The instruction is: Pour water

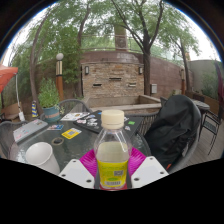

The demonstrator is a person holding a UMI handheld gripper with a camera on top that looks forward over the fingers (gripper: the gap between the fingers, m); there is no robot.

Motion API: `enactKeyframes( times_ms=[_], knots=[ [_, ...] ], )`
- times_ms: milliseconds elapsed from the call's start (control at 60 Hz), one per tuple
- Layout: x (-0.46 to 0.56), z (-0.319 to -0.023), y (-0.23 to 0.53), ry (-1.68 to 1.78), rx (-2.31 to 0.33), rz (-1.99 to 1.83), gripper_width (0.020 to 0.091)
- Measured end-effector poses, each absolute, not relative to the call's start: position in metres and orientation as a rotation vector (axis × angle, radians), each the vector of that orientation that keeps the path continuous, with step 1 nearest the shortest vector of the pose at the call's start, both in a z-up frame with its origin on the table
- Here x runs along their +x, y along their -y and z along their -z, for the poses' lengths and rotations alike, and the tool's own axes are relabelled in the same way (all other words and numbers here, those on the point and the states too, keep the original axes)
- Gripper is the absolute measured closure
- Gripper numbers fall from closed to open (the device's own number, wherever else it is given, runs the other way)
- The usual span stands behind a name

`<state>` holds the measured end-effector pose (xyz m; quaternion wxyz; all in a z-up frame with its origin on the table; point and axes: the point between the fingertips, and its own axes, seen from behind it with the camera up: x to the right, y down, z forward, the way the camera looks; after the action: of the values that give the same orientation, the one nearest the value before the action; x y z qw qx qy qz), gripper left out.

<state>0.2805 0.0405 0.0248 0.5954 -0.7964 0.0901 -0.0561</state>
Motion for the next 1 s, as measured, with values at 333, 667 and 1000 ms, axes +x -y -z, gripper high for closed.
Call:
enactKeyframes(
  times_ms=[333, 667, 1000],
  knots=[
    [0.281, -0.009, -0.035, -0.205, -1.802, 0.158, 0.0596],
    [0.219, 0.005, 0.062, -0.438, -2.058, 0.106, 0.0305],
    [0.052, -0.117, 0.205, -0.549, -2.035, 0.259, 0.0301]
  ],
)
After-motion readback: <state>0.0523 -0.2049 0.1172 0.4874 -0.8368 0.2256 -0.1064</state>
